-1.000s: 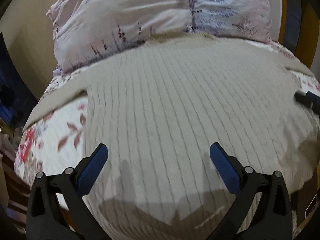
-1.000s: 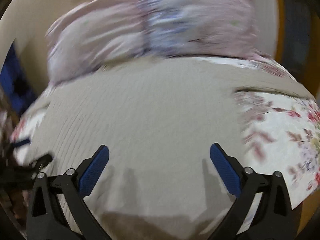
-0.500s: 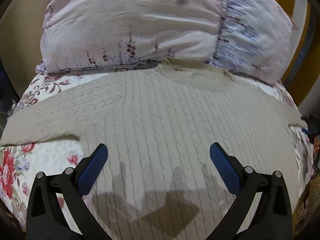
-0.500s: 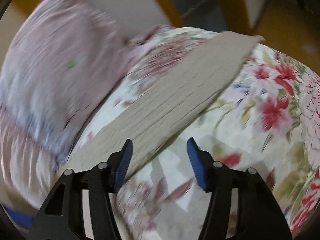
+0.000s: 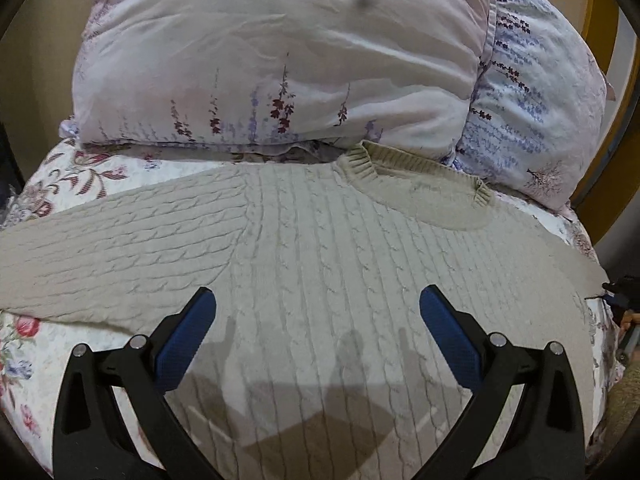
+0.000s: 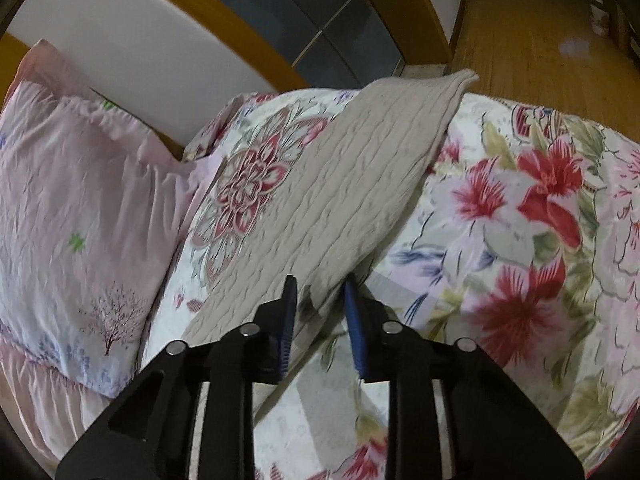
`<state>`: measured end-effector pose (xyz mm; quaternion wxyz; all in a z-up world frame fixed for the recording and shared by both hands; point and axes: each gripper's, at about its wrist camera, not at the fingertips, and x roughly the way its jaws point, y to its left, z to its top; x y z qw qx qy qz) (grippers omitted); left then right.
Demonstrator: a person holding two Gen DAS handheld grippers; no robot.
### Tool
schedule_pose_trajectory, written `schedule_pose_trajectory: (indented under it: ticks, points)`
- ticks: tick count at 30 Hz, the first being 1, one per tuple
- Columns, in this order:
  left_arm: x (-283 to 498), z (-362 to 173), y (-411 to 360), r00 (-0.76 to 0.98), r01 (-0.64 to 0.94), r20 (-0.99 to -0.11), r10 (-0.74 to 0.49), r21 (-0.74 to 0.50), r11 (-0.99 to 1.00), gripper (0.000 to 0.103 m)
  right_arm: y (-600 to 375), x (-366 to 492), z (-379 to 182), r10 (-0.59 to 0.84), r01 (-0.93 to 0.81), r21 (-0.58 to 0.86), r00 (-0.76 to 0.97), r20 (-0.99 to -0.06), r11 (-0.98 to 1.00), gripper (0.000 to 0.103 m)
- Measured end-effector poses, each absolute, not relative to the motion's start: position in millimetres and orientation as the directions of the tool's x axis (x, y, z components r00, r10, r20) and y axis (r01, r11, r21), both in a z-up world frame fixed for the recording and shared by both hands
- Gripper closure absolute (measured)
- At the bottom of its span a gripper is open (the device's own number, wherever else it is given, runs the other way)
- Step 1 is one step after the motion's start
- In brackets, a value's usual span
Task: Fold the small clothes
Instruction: 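Grasp a sweater sleeve with the right gripper and fold it across the body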
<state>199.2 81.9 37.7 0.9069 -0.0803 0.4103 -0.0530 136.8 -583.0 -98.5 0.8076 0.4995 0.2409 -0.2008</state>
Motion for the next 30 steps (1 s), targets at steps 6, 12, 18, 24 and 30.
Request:
schedule_pose_trajectory:
  ticks: [6, 12, 18, 24, 30]
  points:
    - [211, 31, 86, 0.641, 0.051, -0.735, -0.223, -0.248, 0.967, 0.002, -576, 141, -88, -0.141, 0.575, 0.640, 0.790, -0.597, 0.509, 0.094]
    - [214, 30, 96, 0.651, 0.057, -0.696, -0.303, -0.353, 0.934, 0.002, -531, 142, -31, -0.167, 0.445, 0.565, 0.864, -0.475, 0.695, 0.095]
    - [209, 35, 97, 0.680, 0.067, -0.654, -0.331, -0.394, 0.917, 0.002, -432, 146, 22, 0.005, 0.168, 0.459, 0.936, -0.352, 0.872, 0.095]
    - [201, 37, 93, 0.687, 0.111, -0.610, -0.395, -0.450, 0.886, 0.002, -303, 169, 5, 0.360, -0.169, 0.424, 0.830, -0.425, 0.890, 0.095]
    - [199, 30, 81, 0.645, 0.144, -0.610, -0.461, -0.495, 0.857, 0.002, -250, 193, -49, 0.431, -0.188, 0.437, 0.703, -0.566, 0.880, 0.095]
